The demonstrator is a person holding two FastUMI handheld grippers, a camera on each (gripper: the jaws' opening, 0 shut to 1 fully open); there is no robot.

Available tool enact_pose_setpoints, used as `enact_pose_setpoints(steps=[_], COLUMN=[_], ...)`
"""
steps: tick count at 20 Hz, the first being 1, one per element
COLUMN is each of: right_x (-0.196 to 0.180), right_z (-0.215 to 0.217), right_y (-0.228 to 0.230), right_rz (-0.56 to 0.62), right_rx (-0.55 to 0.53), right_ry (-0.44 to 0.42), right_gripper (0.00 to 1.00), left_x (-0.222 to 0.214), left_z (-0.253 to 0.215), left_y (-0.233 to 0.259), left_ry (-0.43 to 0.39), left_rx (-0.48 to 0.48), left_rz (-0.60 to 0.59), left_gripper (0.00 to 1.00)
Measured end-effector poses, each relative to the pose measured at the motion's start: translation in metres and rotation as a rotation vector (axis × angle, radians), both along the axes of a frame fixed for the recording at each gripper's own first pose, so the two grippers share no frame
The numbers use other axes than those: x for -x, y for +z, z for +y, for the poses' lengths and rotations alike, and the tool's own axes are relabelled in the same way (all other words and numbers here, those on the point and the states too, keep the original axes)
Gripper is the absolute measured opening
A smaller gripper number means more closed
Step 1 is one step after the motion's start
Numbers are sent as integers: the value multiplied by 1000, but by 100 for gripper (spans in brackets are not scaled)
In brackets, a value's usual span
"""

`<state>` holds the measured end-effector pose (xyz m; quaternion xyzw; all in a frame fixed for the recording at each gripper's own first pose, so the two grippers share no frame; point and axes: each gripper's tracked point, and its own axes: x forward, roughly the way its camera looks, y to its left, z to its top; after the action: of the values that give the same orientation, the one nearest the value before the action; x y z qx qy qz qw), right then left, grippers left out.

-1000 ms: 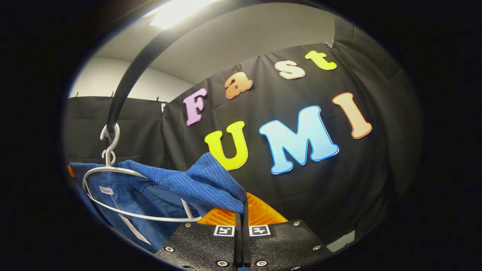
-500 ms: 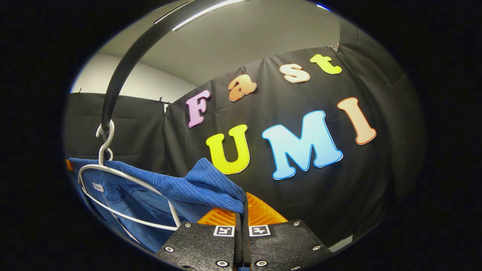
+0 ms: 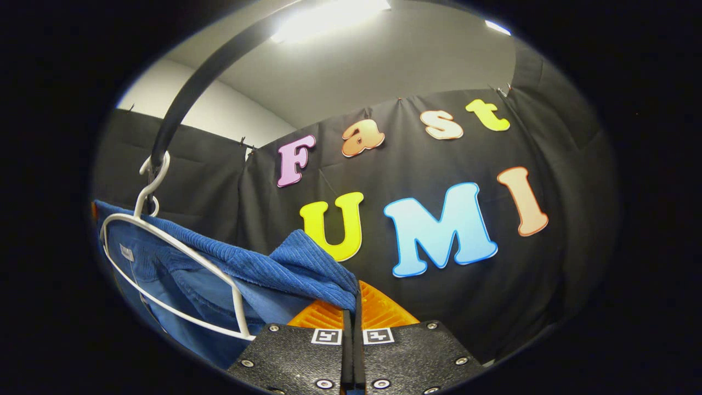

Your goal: Grasp the clothes on the hanger with both hands and then place them into the laundry hamper below.

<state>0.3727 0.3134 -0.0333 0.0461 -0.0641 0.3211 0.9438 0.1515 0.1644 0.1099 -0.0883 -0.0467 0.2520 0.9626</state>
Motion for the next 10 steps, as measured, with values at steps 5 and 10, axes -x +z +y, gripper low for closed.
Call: enact_pose_setpoints(steps=[5, 10], right_x=[-2, -3], right_z=[5, 6], right_y=[-10, -10], right_rz=[-72, -63], right_rx=[61, 61], right_ry=[-7, 6], right_gripper=[0, 0], left_x=[-3, -8], left_z=[9, 17], left_y=[-20, -45], left_ry=[-29, -22], left_rx=[-11, -48], left_rz=[40, 112], left_gripper=[2, 2])
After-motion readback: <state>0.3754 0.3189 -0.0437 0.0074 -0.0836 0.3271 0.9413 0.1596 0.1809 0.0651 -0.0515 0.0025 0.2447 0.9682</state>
